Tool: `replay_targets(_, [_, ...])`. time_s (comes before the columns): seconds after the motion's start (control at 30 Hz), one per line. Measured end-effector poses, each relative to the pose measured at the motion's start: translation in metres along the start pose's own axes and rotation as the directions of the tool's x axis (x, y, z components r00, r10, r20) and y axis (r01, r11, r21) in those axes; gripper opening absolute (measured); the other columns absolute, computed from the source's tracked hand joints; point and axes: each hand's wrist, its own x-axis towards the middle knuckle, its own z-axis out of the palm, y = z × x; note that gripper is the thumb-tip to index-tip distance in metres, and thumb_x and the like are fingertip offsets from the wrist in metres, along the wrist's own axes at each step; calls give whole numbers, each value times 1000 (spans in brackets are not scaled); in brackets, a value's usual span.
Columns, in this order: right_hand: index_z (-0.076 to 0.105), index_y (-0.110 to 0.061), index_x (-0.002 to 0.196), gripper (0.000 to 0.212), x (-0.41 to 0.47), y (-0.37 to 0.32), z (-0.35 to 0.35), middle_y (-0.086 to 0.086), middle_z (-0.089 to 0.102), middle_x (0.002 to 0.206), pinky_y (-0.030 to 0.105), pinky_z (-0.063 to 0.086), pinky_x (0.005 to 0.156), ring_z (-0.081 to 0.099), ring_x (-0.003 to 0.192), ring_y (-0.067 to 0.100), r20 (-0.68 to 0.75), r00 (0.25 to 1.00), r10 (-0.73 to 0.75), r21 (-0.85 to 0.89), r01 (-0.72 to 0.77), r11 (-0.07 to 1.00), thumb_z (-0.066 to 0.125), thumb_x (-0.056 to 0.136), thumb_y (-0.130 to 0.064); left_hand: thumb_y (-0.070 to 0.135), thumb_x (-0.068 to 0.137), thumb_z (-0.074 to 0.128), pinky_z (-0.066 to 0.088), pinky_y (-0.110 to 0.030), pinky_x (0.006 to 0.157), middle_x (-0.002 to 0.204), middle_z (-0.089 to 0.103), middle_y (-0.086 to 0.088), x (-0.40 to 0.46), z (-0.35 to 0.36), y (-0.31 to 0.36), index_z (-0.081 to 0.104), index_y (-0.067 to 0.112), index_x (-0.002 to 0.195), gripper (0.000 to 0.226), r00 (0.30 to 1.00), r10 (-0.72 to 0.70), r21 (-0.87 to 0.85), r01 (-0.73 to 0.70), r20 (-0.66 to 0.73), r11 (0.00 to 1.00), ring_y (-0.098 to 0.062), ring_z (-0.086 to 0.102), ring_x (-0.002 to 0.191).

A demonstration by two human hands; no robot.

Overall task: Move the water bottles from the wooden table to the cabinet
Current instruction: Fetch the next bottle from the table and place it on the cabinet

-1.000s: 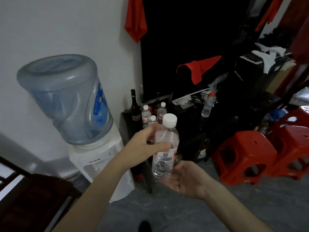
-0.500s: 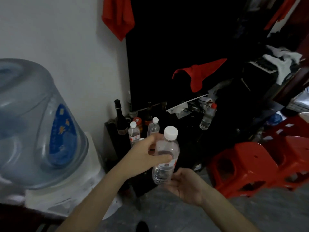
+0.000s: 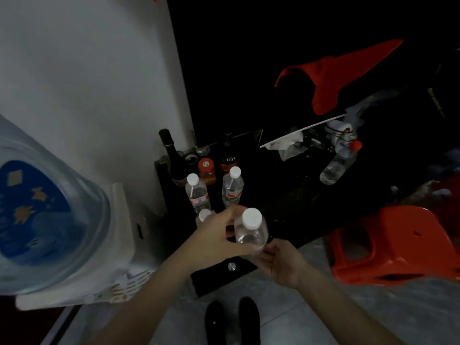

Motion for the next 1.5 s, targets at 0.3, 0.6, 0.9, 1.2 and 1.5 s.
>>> replay_targets(0.3, [56, -4, 74, 26, 90, -27, -16, 14, 62, 78, 31, 48, 68, 58, 73, 24, -143, 989, -46, -29, 42, 999, 38, 93, -7, 30, 79, 86, 59, -43, 84, 112, 67, 10, 44, 47, -45, 52, 22, 121, 55, 979, -92, 95, 111, -181, 989, -8, 67, 104])
replay_targets(0.6, [55, -2, 90, 26, 127, -49, -7, 13, 56, 85, 30, 47, 65, 56, 74, 23, -187, 981, -54, -143, 28, 989, 35, 100, -16, 24, 78, 89, 56, -39, 86, 112, 67, 2, 81, 50, -73, 52, 15, 121, 57, 957, -164, 91, 190, -241, 978, -14, 66, 102])
replay_targets(0.9, [52, -6, 130, 37, 126, -65, -6, 16, 52, 140, 44, 40, 104, 47, 131, 32, -158, 987, 11, -359, -68, 931, 39, 103, -27, 21, 80, 83, 51, -30, 82, 114, 63, 1, 97, 58, -81, 51, 16, 120, 52, 972, -199, 177, 219, -125, 960, -16, 63, 102])
replay_targets(1.2, [50, -4, 135, 44, 101, -97, 1, 16, 52, 137, 43, 45, 95, 51, 125, 32, -127, 986, -109, -532, 25, 846, 43, 103, -31, 28, 85, 83, 42, -41, 107, 144, 51, -11, 103, 38, -49, 44, 7, 144, 74, 975, -212, 423, 222, -71, 879, -29, 50, 132])
replay_targets(1.5, [51, -14, 137, 45, 31, -128, 35, 10, 56, 131, 28, 43, 90, 55, 117, 25, 132, 857, -499, -963, 229, 139, 51, 96, -32, 44, 85, 72, 50, -42, 89, 142, 50, 1, 62, 2, 7, 43, 23, 145, 69, 953, -11, 694, 227, -302, 683, -26, 52, 125])
